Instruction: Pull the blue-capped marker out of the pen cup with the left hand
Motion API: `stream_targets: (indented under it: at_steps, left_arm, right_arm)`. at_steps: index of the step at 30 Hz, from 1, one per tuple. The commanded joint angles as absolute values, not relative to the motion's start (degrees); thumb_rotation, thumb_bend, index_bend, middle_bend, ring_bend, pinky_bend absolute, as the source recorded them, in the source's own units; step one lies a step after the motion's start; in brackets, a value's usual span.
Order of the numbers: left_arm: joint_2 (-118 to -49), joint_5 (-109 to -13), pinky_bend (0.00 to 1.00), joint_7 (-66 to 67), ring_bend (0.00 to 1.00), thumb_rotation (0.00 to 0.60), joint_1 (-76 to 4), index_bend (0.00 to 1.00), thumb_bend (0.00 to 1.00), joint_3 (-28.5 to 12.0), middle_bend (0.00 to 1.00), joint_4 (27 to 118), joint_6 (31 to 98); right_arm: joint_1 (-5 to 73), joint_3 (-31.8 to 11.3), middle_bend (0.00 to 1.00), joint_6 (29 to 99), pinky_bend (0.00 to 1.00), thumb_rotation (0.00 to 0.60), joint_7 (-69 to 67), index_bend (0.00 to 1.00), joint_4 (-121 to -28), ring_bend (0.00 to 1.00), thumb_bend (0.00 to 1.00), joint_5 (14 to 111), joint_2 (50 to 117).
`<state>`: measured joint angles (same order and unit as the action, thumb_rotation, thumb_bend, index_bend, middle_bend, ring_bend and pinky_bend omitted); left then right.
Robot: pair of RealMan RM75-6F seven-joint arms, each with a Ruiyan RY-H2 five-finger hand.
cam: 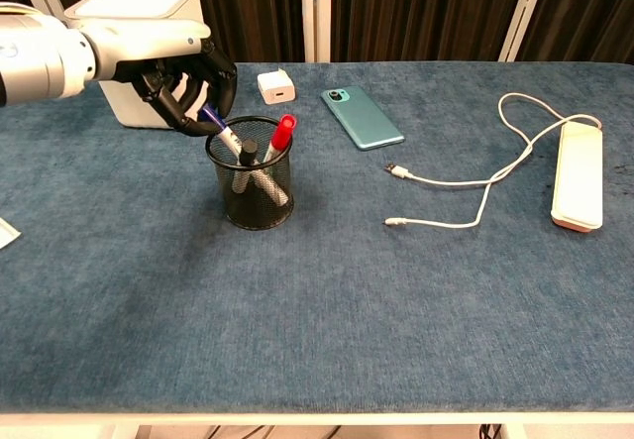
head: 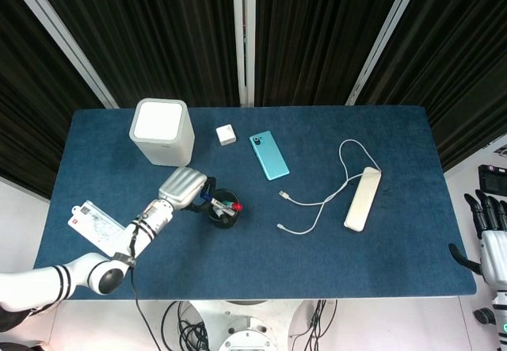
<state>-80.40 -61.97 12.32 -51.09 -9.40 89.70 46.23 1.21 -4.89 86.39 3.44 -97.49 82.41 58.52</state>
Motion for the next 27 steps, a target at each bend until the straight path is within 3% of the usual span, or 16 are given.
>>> stream_targets:
  at_steps: [1, 12, 27]
  left_arm:
    - [-80.6, -63.0, 0.82, 11.7, 0.65, 0.600, -50.9, 0.59, 0.34, -9.4, 0.64, 89.5, 46.8]
    - [-78.1, -65.9, 0.85, 7.9, 0.69, 0.600, -50.0, 0.64, 0.35, -10.5, 0.68, 92.8, 48.4]
    - [-63.1, -71.8, 0.86, 2.8, 0.69, 0.600, -43.7, 0.66, 0.36, -13.4, 0.69, 107.8, 57.6]
  right_arm:
    - [1.2, -4.9, 0.00, 86.4, 0.00, 0.600, 3.4, 0.00, -97.5, 0.00, 0.18, 82.3, 58.5]
    - [1.1, -4.9, 0.00, 86.6, 0.00, 0.600, 3.1, 0.00, -97.5, 0.00, 0.18, 82.5, 58.3]
    - [0.9, -4.9, 0.00, 87.1, 0.00, 0.600, 3.0, 0.00, -97.4, 0.00, 0.18, 83.0, 58.3]
